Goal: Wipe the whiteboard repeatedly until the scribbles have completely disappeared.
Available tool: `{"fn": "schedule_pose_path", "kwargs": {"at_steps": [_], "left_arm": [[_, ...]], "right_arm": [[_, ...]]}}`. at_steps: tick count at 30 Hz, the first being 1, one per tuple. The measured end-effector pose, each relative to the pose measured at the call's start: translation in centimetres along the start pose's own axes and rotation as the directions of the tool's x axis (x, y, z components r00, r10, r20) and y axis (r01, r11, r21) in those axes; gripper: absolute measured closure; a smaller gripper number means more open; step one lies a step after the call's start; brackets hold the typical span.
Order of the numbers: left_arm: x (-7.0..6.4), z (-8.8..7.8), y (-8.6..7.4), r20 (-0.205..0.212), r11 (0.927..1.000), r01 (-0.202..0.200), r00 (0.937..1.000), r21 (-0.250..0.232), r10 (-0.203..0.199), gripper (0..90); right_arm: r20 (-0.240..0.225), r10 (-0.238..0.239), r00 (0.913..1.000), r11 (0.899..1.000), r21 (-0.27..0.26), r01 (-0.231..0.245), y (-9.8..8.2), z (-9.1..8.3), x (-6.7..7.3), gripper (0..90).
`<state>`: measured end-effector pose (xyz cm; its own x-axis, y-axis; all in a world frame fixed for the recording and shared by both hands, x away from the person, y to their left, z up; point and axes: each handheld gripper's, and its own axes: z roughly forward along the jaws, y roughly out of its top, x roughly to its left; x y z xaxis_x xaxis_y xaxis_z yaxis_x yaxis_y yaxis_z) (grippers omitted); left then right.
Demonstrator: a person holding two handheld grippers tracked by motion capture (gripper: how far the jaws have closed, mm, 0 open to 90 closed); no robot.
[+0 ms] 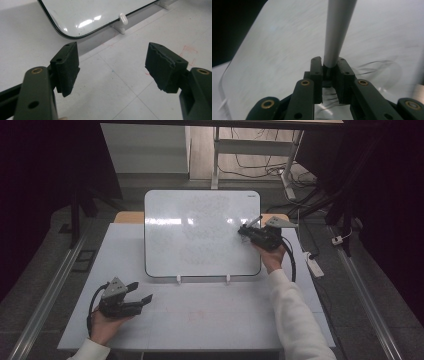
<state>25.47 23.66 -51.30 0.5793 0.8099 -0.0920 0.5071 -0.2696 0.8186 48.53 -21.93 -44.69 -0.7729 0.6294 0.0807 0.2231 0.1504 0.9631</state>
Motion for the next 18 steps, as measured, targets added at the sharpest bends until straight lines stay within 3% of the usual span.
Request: {"fn": "schedule_pose_path", "kwargs": {"at_steps": [1,2,3,4,6,7,8,9,10,12,13,14,15,16,18], "left_arm": [[0.0,0.0,0.0,0.0,1.0,-0.001,1.0,0.001,0.001,28.1],[-0.1,0.0,0.0,0.002,1.0,-0.002,1.0,0.0,0.002,28.1],[-0.2,-0.1,0.0,0.0,1.0,-0.004,1.0,-0.001,0.004,28.1],[-0.2,-0.2,0.0,-0.001,1.0,-0.004,1.0,-0.005,0.004,28.1],[-0.2,-0.3,0.0,-0.002,0.9999,-0.002,1.0,-0.01,0.002,28.1],[-0.1,-0.3,0.0,-0.003,0.9999,-0.001,1.0,-0.01,0.001,28.1],[-0.1,-0.3,0.0,-0.001,0.9999,0.001,1.0,-0.011,-0.001,28.2],[0.0,-0.2,0.0,-0.002,1.0,0.002,1.0,-0.009,-0.002,28.2],[0.0,-0.2,0.0,-0.001,1.0,0.003,1.0,-0.008,-0.003,28.2],[0.1,-0.1,0.0,0.001,1.0,0.004,1.0,-0.006,-0.004,28.1],[0.0,-0.1,0.0,0.001,1.0,0.002,1.0,-0.004,-0.002,28.1],[0.0,-0.1,0.0,-0.002,1.0,0.0,1.0,-0.003,0.0,28.1],[-0.1,-0.2,0.0,-0.002,1.0,-0.001,1.0,-0.005,0.001,28.1],[-0.2,-0.3,0.0,-0.002,1.0,-0.001,1.0,-0.007,0.001,28.1],[-0.2,-0.4,0.0,-0.003,0.9999,-0.001,1.0,-0.011,0.001,28.1]], "right_arm": [[0.007,-0.029,0.9996,1.0,0.01,0.029,0.2,0.0,0.0,78.0],[0.007,-0.029,0.9996,1.0,0.01,0.029,0.2,0.0,0.0,78.0],[0.082,0.001,0.9966,0.999,-0.038,0.003,0.9,-0.7,-1.2,78.0],[0.082,0.001,0.9966,0.999,-0.038,0.003,0.9,-0.7,-1.2,78.0],[0.134,0.068,0.9887,0.994,-0.098,-0.055,1.6,-1.7,-3.1,78.0],[0.138,0.097,0.9857,0.99,-0.113,-0.082,1.7,-2.1,-3.7,78.0],[0.135,0.097,0.9861,0.99,-0.112,-0.082,1.7,-2.1,-3.7,78.0],[0.121,0.079,0.9895,0.993,-0.092,-0.068,1.6,-1.8,-3.3,78.0],[0.056,0.028,0.998,0.999,-0.032,-0.027,1.0,-1.1,-1.9,78.0],[0.045,0.0,0.999,1.0,-0.016,0.001,0.8,-0.8,-1.5,78.0],[0.048,-0.013,0.9988,1.0,-0.008,0.013,0.9,-0.8,-1.5,78.0],[0.098,0.012,0.9951,0.999,-0.046,-0.008,1.4,-1.2,-2.4,78.0],[0.098,0.012,0.9951,0.999,-0.046,-0.008,1.4,-1.2,-2.4,78.0],[0.133,0.035,0.9905,0.997,-0.072,-0.025,1.8,-1.6,-3.1,78.0],[0.151,0.082,0.9852,0.992,-0.104,-0.066,2.3,-2.0,-4.1,78.0]]}}
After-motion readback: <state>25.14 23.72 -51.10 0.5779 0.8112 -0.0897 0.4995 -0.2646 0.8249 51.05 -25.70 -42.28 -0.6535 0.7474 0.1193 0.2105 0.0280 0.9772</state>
